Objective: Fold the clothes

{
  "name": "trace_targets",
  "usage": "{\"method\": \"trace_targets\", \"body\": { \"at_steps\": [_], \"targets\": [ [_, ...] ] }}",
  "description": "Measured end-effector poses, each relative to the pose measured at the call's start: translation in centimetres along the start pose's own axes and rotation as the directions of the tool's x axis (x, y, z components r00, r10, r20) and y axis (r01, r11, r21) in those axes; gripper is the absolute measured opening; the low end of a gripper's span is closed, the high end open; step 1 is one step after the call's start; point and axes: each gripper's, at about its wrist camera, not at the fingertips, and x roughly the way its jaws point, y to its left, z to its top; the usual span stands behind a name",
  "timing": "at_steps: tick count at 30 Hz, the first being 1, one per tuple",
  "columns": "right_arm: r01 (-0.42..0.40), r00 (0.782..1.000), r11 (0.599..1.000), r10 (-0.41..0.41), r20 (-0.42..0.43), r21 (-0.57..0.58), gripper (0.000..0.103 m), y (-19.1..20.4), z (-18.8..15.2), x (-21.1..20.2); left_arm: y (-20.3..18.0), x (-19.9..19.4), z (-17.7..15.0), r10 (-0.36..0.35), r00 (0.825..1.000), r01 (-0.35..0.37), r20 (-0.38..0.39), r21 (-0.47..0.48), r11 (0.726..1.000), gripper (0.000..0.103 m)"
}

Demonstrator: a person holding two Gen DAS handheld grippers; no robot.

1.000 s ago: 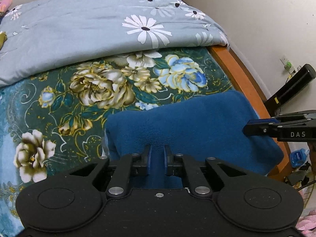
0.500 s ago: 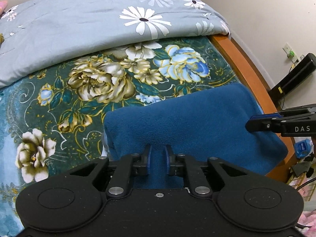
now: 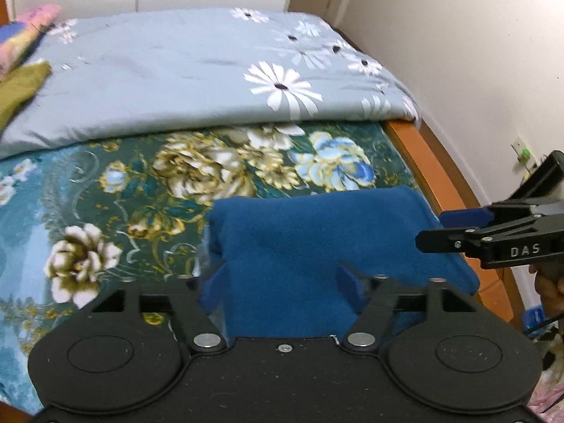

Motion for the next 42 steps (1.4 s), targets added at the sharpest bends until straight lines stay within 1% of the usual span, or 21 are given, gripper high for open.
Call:
{"method": "trace_targets", "body": {
  "at_steps": [1, 3, 5, 7, 8, 9, 10, 13, 16, 18, 19, 21, 23, 24, 26, 29, 32, 34, 37, 40, 42],
  "targets": [
    [0.006, 1.0, 1.0, -0.006, 0.004, -0.02, 0.076, 0.6, 0.1, -0.1, 0.2, -0.4, -0.2, 0.018, 1.0, -0.018, 0.014, 0.001, 1.0, 0.078],
    [0.013, 1.0, 0.999, -0.012, 0.018, -0.035, 0.083, 1.8, 0.2, -0.4, 0.9, -0.9, -0.5, 0.045, 0.998, -0.045, 0.035, -0.006, 0.999, 0.079],
    [0.01, 0.999, 0.999, -0.009, 0.031, -0.034, 0.083, 3.2, 0.1, -0.6, 2.0, -1.5, -0.8, 0.057, 0.997, -0.056, 0.048, -0.025, 0.998, 0.081],
    [0.014, 0.999, 0.999, -0.012, 0.035, -0.035, 0.084, 4.9, -0.1, -0.4, 3.3, -2.6, -1.3, 0.057, 0.995, -0.055, 0.081, -0.029, 0.998, 0.088],
    [0.018, 0.999, 0.999, -0.017, 0.037, -0.04, 0.087, 5.9, -0.3, -0.2, 4.0, -3.3, -1.7, 0.058, 0.993, -0.055, 0.1, -0.026, 0.998, 0.09],
    [0.026, 0.999, 0.999, -0.024, 0.04, -0.046, 0.098, 7.0, -0.5, 0.0, 4.9, -4.0, -2.2, 0.059, 0.992, -0.057, 0.115, -0.021, 0.998, 0.092],
    [0.037, 0.998, 0.998, -0.035, 0.044, -0.051, 0.102, 8.3, -0.8, 0.2, 5.9, -4.7, -2.8, 0.062, 0.99, -0.06, 0.128, -0.017, 0.998, 0.093],
    [0.041, 0.998, 0.997, -0.037, 0.052, -0.07, 0.103, 12.7, -1.7, 1.0, 9.7, -7.2, -4.9, 0.079, 0.986, -0.075, 0.144, -0.027, 0.997, 0.097],
    [0.045, 0.997, 0.993, -0.038, 0.073, -0.105, 0.103, 18.7, -2.8, 2.1, 14.0, -10.1, -7.2, 0.106, 0.98, -0.098, 0.169, -0.055, 0.994, 0.099],
    [0.042, 0.995, 0.988, -0.029, 0.092, -0.146, 0.103, 23.1, -3.7, 2.9, 17.2, -12.1, -8.9, 0.129, 0.973, -0.118, 0.193, -0.068, 0.991, 0.101],
    [0.041, 0.995, 0.985, -0.025, 0.096, -0.167, 0.103, 25.0, -4.2, 3.3, 18.5, -13.0, -9.6, 0.146, 0.968, -0.135, 0.202, -0.07, 0.988, 0.101],
    [0.038, 0.995, 0.979, -0.018, 0.097, -0.202, 0.103, 28.9, -5.2, 4.4, 21.0, -15.1, -11.2, 0.204, 0.956, -0.191, 0.212, -0.077, 0.979, 0.101],
    [0.023, 0.997, 0.976, -0.006, 0.077, -0.218, 0.103, 32.4, -6.0, 5.4, 23.4, -17.0, -12.9, 0.25, 0.945, -0.233, 0.211, -0.102, 0.967, 0.101],
    [0.009, 0.998, 0.974, 0.004, 0.059, -0.227, 0.103, 34.0, -6.2, 5.8, 24.4, -17.9, -13.6, 0.263, 0.941, -0.241, 0.212, -0.123, 0.963, 0.101],
    [-0.013, 0.999, 0.966, 0.021, 0.031, -0.257, 0.103, 37.0, -6.0, 6.4, 26.3, -19.4, -15.1, 0.284, 0.935, -0.249, 0.214, -0.174, 0.953, 0.101],
    [0.006, 0.999, 0.947, 0.006, 0.036, -0.322, 0.103, 40.8, -5.3, 7.1, 29.1, -21.0, -17.0, 0.316, 0.926, -0.26, 0.209, -0.254, 0.932, 0.101],
    [0.013, 1.0, 0.928, -0.007, 0.016, -0.372, 0.103, 43.7, -4.8, 8.2, 31.4, -21.6, -18.2, 0.351, 0.917, -0.286, 0.188, -0.303, 0.909, 0.101],
    [0.012, 1.0, 0.921, -0.015, -0.004, -0.39, 0.103, 45.3, -4.3, 9.4, 32.8, -21.9, -18.8, 0.371, 0.912, -0.304, 0.178, -0.316, 0.899, 0.101],
    [0.024, 0.999, 0.92, -0.032, -0.016, -0.392, 0.103, 48.0, -3.2, 12.0, 35.4, -22.1, -19.3, 0.384, 0.906, -0.318, 0.176, -0.315, 0.894, 0.101],
    [0.014, 0.999, 0.923, -0.03, -0.037, -0.385, 0.103, 51.0, -1.7, 15.9, 39.3, -22.1, -19.2, 0.404, 0.901, -0.34, 0.158, -0.32, 0.884, 0.101],
    [-0.01, 0.999, 0.93, -0.009, -0.049, -0.368, 0.103, 52.9, -0.5, 18.6, 42.4, -21.9, -18.6, 0.418, 0.897, -0.364, 0.143, -0.297, 0.883, 0.101]
  ]
}}
